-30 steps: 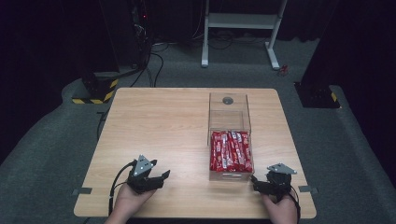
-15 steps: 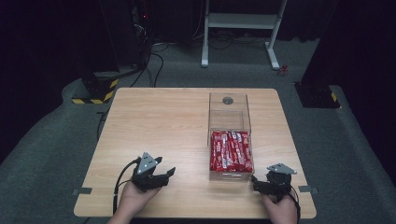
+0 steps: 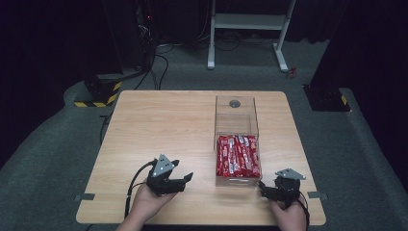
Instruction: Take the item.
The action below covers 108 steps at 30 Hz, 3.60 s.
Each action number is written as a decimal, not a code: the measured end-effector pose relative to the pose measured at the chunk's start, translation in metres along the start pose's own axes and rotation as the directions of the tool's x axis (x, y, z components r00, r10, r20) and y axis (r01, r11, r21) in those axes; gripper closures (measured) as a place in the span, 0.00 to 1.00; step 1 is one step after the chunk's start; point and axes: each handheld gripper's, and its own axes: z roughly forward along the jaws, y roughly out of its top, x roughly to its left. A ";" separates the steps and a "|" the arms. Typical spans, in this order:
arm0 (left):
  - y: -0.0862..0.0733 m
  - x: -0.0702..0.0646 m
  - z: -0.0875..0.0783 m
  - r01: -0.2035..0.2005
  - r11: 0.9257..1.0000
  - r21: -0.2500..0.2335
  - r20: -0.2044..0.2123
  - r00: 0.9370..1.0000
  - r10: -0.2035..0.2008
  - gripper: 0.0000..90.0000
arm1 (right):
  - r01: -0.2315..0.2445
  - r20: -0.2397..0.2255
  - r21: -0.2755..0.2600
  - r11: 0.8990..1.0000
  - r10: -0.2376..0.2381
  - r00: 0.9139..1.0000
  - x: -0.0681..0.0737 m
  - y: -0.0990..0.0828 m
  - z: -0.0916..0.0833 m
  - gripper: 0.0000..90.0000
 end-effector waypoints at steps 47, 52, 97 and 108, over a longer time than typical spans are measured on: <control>0.059 -0.063 0.059 -0.063 0.998 -0.020 0.130 0.989 0.065 0.38 | -0.001 -0.001 0.000 1.000 0.001 1.000 0.000 0.000 0.000 0.09; 0.061 -0.065 0.065 -0.067 0.998 -0.022 0.122 0.990 0.069 0.40 | 0.001 -0.003 0.000 1.000 -0.001 1.000 0.000 0.000 0.000 0.09; 0.051 -0.060 0.075 -0.001 0.999 -0.048 0.081 0.997 0.005 0.95 | 0.005 -0.004 0.000 1.000 -0.005 1.000 0.000 0.000 0.000 0.09; 0.052 -0.058 0.071 -0.001 0.998 -0.062 0.079 0.997 0.006 0.97 | 0.005 -0.004 0.000 1.000 -0.005 1.000 0.000 0.000 0.000 0.09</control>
